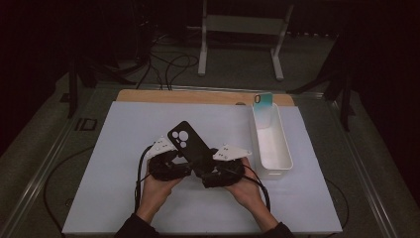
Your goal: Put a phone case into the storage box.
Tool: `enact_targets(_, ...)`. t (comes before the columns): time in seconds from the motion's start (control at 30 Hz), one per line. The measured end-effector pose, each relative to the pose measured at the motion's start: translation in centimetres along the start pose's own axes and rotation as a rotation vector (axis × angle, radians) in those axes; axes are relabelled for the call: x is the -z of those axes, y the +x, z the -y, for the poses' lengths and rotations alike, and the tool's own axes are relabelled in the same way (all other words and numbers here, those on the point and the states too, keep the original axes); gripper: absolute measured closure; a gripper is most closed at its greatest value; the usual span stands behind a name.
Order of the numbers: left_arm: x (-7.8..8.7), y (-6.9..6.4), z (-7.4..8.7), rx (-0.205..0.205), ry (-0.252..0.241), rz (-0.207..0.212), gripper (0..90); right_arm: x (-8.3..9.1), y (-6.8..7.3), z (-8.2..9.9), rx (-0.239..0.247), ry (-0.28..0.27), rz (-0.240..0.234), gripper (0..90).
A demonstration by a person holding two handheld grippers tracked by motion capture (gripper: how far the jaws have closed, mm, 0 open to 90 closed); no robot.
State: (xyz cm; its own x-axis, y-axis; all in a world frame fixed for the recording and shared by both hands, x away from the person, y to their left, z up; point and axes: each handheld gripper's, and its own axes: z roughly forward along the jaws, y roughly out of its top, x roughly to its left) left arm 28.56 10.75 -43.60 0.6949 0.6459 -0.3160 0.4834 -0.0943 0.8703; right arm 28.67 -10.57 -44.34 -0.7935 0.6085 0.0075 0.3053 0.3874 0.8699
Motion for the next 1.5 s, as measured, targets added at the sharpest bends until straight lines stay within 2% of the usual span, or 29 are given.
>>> enact_targets(0.13,-0.1,-0.2,0.1,-0.002,0.004,0.014,62.7,-0.1,0.6,0.0,0.028,-0.018,0.036,14.8)
enact_targets(0.17,-0.1,-0.3,0.1,-0.003,0.001,0.016,66.0,-0.1,0.7,0.0,0.019,-0.028,0.038,14.7)
enact_targets(0.27,0.0,-0.3,0.0,-0.004,-0.002,0.03,74.3,-0.3,0.8,0.0,0.015,-0.032,0.032,14.4)
enact_targets(0.37,0.0,-0.4,0.1,-0.01,-0.006,0.04,78.2,-0.5,0.9,0.0,0.024,-0.035,0.035,14.1)
enact_targets(0.5,0.0,-0.7,0.1,-0.029,-0.003,0.034,79.8,-0.7,0.7,0.1,0.009,-0.027,0.008,13.6)
enact_targets(0.73,0.0,-0.9,0.0,-0.028,-0.016,0.029,80.0,-0.5,0.6,0.1,-0.016,-0.041,-0.004,13.1)
enact_targets(0.87,0.1,-0.9,0.0,-0.037,-0.02,0.007,80.1,-0.3,0.3,0.2,-0.035,-0.032,-0.036,12.5)
enact_targets(1.07,0.6,-0.7,-0.1,-0.039,-0.03,-0.011,80.2,-0.2,0.5,0.2,-0.011,-0.019,-0.056,8.7)
enact_targets(1.17,0.7,-0.7,-0.1,-0.046,-0.037,-0.013,80.4,0.0,0.3,0.2,-0.009,-0.018,-0.057,8.2)
enact_targets(1.33,0.9,-0.8,0.0,-0.067,-0.036,-0.018,80.7,0.4,-0.1,0.0,-0.033,-0.026,-0.044,8.3)
enact_targets(1.4,0.9,-0.9,0.1,-0.079,-0.033,-0.019,80.7,1.0,-0.8,-0.2,-0.073,-0.053,-0.05,8.4)
enact_targets(1.5,0.9,-0.9,0.1,-0.082,-0.034,-0.022,80.7,1.5,-1.4,-0.4,-0.086,-0.069,-0.041,8.4)
